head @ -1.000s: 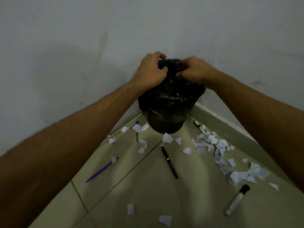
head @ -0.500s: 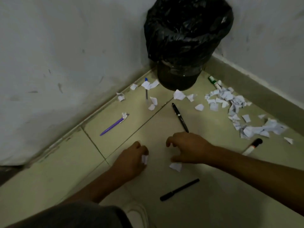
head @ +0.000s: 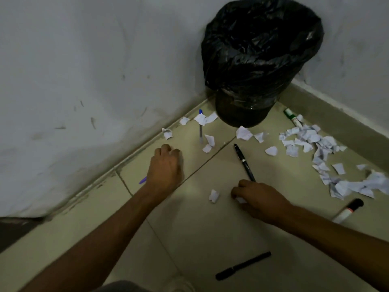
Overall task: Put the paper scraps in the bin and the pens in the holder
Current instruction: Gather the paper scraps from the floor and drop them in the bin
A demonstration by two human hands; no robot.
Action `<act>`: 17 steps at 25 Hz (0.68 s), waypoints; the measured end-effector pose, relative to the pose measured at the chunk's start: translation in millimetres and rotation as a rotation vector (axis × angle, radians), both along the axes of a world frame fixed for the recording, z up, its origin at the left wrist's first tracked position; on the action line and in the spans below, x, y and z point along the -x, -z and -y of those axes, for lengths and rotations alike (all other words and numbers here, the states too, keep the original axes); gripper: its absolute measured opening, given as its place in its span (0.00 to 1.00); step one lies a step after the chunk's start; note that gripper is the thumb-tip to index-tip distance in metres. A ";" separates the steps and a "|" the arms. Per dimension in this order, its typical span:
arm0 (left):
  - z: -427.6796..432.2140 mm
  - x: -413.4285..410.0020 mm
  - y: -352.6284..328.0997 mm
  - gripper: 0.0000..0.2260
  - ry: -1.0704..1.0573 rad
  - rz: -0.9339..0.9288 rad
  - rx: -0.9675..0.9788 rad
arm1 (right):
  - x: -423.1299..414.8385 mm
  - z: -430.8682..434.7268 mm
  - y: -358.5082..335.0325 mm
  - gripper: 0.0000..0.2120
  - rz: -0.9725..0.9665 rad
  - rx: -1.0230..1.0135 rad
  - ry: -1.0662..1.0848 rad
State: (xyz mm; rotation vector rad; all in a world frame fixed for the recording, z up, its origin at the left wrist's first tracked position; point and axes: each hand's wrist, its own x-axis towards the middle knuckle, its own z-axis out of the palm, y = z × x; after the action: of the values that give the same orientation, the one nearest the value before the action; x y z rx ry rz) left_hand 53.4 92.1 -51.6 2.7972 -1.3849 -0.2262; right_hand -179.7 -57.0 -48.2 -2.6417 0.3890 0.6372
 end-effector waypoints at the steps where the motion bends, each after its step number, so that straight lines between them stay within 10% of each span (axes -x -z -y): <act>1: 3.5 -4.8 4.0 0.18 0.011 0.019 -0.063 | -3.1 2.5 -0.2 0.13 0.011 -0.007 0.017; 13: 27.5 20.4 14.1 0.16 0.302 -0.203 0.110 | -22.7 4.0 4.9 0.24 0.099 -0.104 0.051; 17: 47.5 -48.7 16.6 0.19 0.063 0.065 0.050 | -45.5 24.1 -11.9 0.21 0.224 -0.084 0.161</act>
State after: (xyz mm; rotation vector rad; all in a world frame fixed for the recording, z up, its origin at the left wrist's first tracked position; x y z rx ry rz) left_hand 102.1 44.6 -68.2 2.7473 -1.4719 -0.1015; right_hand -134.2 -81.2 -36.3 -2.5347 0.4903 0.2961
